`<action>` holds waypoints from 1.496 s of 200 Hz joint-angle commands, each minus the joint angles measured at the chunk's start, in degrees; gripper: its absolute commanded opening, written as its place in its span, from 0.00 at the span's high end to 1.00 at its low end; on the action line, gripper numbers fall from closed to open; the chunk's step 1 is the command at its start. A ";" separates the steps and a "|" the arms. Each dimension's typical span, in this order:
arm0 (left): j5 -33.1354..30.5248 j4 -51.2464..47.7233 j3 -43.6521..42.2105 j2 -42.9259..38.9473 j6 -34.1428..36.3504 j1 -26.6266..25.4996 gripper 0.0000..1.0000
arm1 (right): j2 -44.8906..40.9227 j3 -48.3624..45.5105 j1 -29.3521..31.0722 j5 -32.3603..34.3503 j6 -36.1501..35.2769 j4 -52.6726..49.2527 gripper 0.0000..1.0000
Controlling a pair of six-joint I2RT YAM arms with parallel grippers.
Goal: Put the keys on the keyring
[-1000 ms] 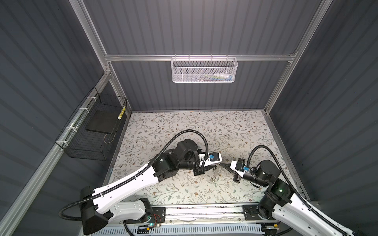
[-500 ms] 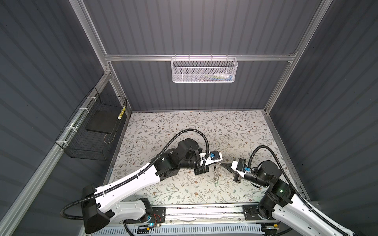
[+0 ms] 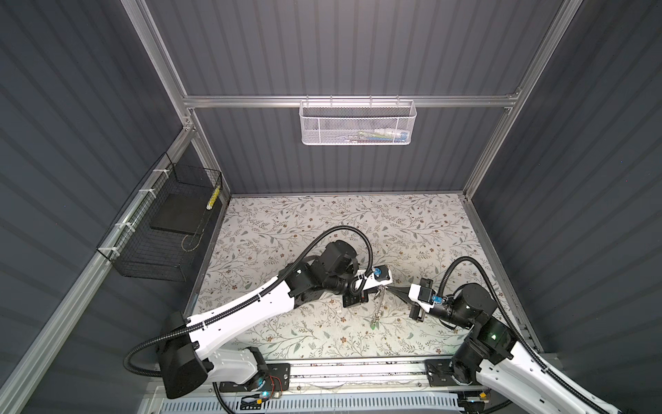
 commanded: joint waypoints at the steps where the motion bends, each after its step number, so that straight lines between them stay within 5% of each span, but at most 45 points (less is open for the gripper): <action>1: -0.19 -0.38 1.19 -1.19 0.80 0.84 0.93 | -0.39 -0.96 -0.04 0.48 0.69 2.66 1.00; 30: -4.31 4.96 -3.94 -6.60 -1.78 1.27 0.65 | -0.53 -1.10 -0.15 2.88 0.88 2.23 1.00; 129: 4.66 11.55 -10.08 -9.45 -7.25 1.07 0.55 | 0.67 -1.12 -0.09 3.82 2.09 3.44 1.00; 221: 3.98 13.22 -8.63 -6.73 -7.14 0.99 0.78 | 0.95 -1.39 -0.09 3.21 2.54 3.85 1.00; 273: 4.23 11.53 -7.82 -6.10 -5.84 1.00 1.00 | 0.66 -1.71 -0.12 2.88 3.02 4.99 1.00; 299: 5.85 9.42 -6.82 -5.24 -4.66 1.00 1.00 | 0.69 -1.96 -0.17 2.12 3.57 6.49 1.00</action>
